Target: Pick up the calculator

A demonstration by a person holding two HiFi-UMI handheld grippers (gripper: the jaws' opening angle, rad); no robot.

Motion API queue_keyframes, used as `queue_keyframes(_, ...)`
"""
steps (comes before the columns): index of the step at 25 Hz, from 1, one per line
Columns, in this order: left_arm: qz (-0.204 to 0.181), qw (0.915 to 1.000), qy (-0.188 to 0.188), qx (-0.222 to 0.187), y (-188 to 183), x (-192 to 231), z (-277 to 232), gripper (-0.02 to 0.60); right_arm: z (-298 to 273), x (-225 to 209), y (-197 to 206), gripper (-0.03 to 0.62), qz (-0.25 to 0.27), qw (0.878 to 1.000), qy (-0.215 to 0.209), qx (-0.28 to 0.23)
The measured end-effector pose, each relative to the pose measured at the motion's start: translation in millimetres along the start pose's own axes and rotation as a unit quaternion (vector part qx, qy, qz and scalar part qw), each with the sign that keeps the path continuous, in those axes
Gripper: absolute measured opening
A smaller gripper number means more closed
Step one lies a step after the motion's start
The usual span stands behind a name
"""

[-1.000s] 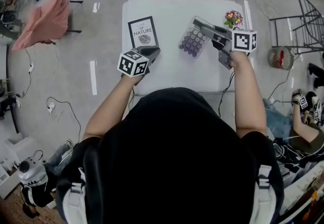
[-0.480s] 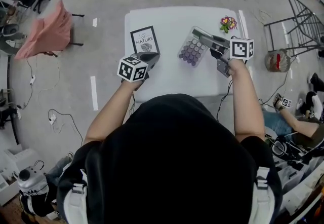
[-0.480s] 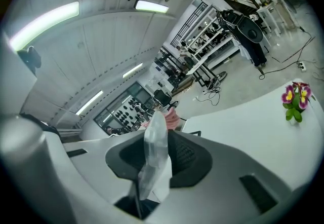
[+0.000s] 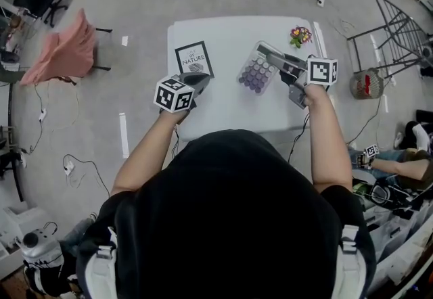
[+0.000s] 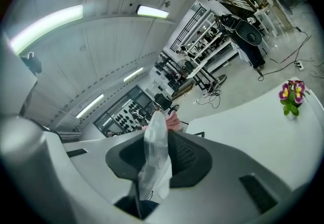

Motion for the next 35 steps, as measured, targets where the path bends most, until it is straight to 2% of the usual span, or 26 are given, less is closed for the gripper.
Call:
queue_keyframes(2, -0.002, 1.0, 0.002, -0.001, -1.1, 0.5, 1.2, 0.017, -1.8, 5.5, -2.1, 0.11, 0.017, 1.0, -0.013, -0.004)
queue_keyframes(5, -0.006, 1.0, 0.006, 0.0, -2.0, 1.8, 3.0, 0.017, -1.6, 8.8, -2.5, 0.11, 0.021, 1.0, -0.01, -0.009)
queue_keyframes(9, -0.008, 0.9999, 0.009, 0.001, -6.1, 2.4, 5.1, 0.017, 3.4, 5.6, 2.4, 0.11, -0.022, 0.999, 0.017, -0.015)
queue_keyframes(12, -0.009, 0.9999, 0.011, 0.003, -7.3, 2.8, 3.9, 0.017, 0.8, 10.0, -2.1, 0.109, 0.008, 1.0, -0.001, -0.014)
queue_keyframes(16, -0.008, 0.9999, 0.012, 0.007, -5.6, 5.2, 3.0, 0.017, -3.1, 10.8, -2.0, 0.109, 0.014, 1.0, -0.013, -0.017)
queue_keyframes(23, -0.009, 0.9997, 0.016, 0.013, -4.0, 6.4, 0.6, 0.017, 2.6, 0.7, 5.1, 0.109, -0.024, 0.999, 0.022, -0.014)
queue_keyframes(26, -0.009, 0.9997, 0.017, 0.014, -4.4, 7.3, -0.3, 0.017, -1.9, 6.6, -0.3, 0.109, 0.011, 1.0, -0.005, -0.014)
queue_keyframes(30, -0.01, 0.9996, 0.019, 0.016, -3.6, 7.9, -3.5, 0.017, 1.7, -1.2, 5.7, 0.109, -0.019, 1.0, 0.016, -0.014)
queue_keyframes(35, -0.009, 0.9995, 0.022, 0.022, -0.4, 9.4, -6.3, 0.017, -1.7, -1.7, 2.3, 0.109, 0.008, 1.0, 0.005, -0.013)
Point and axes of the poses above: the fingertips, and each gripper's own axes: z backward along the fingers, x to its left, y out of its underside, the point moved 6 cm from there along z, backward along the fingers, and after that the axes turned 2 degrees about -z, right-handed, at the moved point
